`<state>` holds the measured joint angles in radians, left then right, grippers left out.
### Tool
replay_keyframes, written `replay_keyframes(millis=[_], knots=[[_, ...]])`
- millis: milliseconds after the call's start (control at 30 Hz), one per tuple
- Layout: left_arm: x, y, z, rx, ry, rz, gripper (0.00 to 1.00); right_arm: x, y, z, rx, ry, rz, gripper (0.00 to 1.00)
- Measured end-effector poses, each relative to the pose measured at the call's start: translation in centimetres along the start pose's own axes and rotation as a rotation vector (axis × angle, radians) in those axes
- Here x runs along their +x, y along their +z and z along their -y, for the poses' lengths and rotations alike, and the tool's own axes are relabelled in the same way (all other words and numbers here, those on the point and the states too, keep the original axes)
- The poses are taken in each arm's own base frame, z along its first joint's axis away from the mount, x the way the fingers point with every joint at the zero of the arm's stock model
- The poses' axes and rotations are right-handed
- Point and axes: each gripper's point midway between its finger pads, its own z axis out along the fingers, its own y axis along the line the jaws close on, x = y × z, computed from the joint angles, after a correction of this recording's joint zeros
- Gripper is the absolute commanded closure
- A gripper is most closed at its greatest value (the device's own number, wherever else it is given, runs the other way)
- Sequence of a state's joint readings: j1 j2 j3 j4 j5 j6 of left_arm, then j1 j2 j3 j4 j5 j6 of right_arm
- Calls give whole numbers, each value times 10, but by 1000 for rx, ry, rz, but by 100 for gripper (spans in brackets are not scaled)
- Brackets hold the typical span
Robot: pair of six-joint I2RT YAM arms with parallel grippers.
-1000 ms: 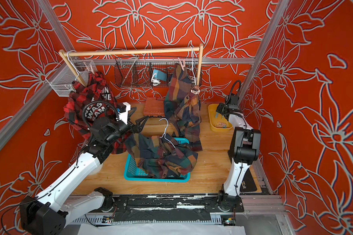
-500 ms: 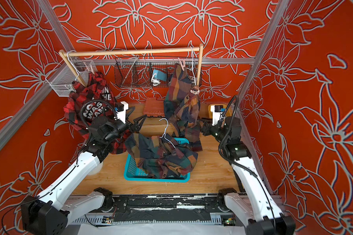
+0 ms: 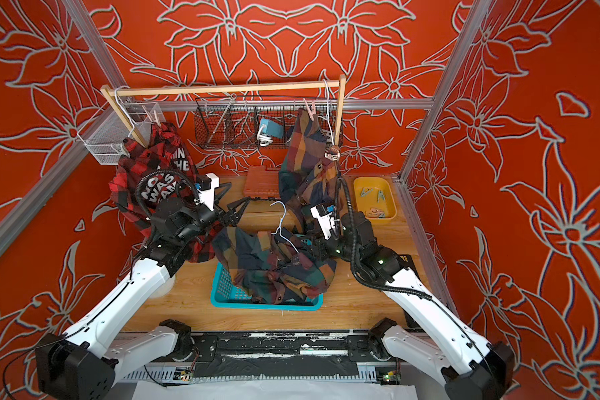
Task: Remove the clothespins securing long-sleeve shirts to the hanger
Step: Remove the long-sleeve shirt from the hanger.
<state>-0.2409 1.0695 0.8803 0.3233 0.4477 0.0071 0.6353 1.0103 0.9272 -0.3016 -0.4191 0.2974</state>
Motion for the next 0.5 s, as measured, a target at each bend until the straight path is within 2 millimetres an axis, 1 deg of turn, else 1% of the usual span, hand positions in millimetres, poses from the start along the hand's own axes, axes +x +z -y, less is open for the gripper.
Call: replay_keyframes(millis=[67,167,333,500], knots=[[0,0,0,0,1,-1,12,0,12,0,-3,-2,-20,54],[0,0,0,-1,4,-1,12,0,29,4,4,4,-45,54],[1,0,-1,-4,3,-3,12,-10,59,11,-4,13,-58,54],[8,0,-2,-8,-1,-17,12,-16,80,14,-23,38,-57,54]])
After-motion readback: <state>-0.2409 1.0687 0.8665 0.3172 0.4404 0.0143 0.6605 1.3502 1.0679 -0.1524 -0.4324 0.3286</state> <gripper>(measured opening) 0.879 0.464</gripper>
